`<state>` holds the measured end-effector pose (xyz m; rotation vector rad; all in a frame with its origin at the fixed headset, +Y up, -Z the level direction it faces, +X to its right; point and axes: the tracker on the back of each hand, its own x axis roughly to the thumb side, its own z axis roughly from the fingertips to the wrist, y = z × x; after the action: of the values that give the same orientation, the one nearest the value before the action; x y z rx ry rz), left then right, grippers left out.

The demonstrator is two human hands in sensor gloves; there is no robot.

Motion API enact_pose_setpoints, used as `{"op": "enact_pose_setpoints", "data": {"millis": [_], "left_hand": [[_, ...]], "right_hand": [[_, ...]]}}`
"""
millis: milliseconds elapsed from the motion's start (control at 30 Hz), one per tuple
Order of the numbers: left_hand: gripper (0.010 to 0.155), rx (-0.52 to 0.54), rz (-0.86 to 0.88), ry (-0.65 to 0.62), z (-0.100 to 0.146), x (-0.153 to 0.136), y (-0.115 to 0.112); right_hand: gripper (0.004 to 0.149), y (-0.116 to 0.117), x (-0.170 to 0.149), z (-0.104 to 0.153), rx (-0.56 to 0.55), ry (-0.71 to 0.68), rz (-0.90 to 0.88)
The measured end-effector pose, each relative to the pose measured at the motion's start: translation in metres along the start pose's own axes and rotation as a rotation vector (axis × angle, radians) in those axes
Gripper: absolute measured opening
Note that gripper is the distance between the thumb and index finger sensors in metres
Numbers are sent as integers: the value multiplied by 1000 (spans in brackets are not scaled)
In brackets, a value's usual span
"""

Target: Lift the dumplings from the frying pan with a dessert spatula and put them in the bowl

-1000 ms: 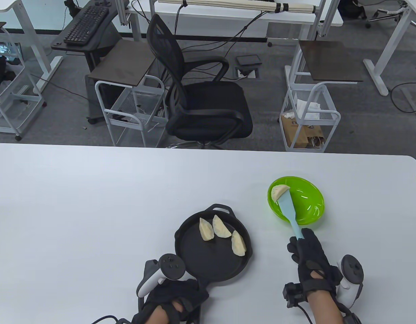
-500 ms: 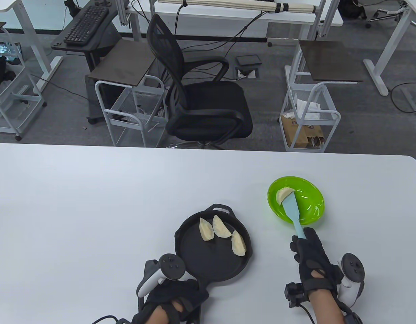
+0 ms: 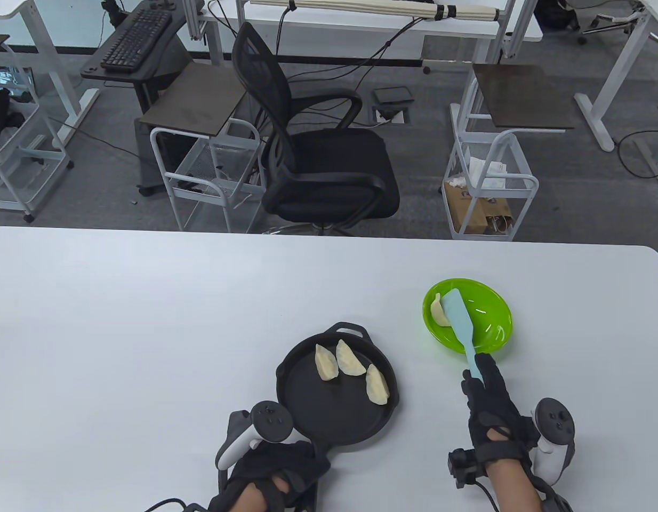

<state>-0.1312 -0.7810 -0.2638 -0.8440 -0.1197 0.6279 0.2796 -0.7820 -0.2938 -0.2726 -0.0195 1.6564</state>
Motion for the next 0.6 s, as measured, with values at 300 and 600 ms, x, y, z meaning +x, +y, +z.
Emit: {"op": "enact_pose_setpoints", "data": {"millis": [300,600], "left_hand": [[66,-3,0,-1,0,0,0],[66,-4,2,-2,0,0,0]], "right_hand": [[61,-3,5,5,-64,-37,-27],[63,-1,18,12,-69,-121,-32]]}}
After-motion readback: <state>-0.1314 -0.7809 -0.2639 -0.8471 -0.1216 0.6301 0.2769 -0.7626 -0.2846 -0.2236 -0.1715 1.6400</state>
